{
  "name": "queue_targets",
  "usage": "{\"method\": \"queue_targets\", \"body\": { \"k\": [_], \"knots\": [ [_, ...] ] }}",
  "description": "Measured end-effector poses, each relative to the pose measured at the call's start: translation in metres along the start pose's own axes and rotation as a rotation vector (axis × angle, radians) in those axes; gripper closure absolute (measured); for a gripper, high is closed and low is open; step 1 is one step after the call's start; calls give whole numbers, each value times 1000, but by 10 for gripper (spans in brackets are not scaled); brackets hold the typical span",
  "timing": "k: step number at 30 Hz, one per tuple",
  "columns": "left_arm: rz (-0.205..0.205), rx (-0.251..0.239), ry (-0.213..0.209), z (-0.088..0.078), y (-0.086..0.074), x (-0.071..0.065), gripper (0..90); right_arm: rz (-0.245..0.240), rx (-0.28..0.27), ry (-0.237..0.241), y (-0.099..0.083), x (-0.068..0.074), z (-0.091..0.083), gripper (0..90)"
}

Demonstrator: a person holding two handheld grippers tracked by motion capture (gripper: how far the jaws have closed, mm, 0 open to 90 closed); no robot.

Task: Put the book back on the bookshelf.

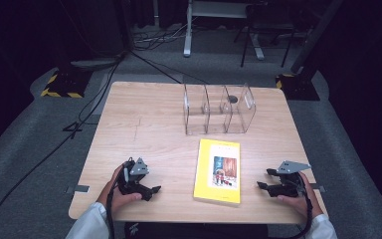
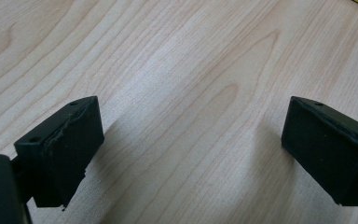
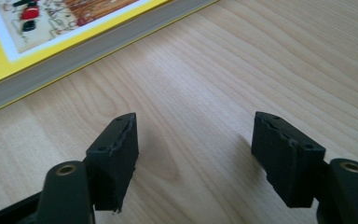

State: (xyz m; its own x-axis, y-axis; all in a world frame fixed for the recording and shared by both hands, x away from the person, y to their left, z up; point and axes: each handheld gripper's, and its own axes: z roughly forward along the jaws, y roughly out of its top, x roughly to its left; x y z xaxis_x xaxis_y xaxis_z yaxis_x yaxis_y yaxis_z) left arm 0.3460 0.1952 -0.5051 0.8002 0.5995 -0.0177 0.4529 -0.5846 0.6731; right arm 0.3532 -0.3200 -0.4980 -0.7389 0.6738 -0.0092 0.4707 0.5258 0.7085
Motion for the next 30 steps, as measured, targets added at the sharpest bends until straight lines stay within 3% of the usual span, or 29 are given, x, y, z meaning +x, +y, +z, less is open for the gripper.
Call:
{"method": "queue_targets", "body": {
  "k": [6, 18, 23, 30],
  "knots": [
    [13, 0, -9, 1, 2, 0, 59, -72, 49, 40, 7, 11, -1, 398],
    [19, 14, -16, 6, 6, 1, 21, -122, 146, 125, 29, 23, 8, 510],
    [18, 13, -17, 7, 7, 0, 11, -132, 149, 155, 35, 26, 13, 528],
    [18, 13, -18, 7, 7, 0, 11, -213, 208, 175, 52, 35, 25, 533]
  ]
}}
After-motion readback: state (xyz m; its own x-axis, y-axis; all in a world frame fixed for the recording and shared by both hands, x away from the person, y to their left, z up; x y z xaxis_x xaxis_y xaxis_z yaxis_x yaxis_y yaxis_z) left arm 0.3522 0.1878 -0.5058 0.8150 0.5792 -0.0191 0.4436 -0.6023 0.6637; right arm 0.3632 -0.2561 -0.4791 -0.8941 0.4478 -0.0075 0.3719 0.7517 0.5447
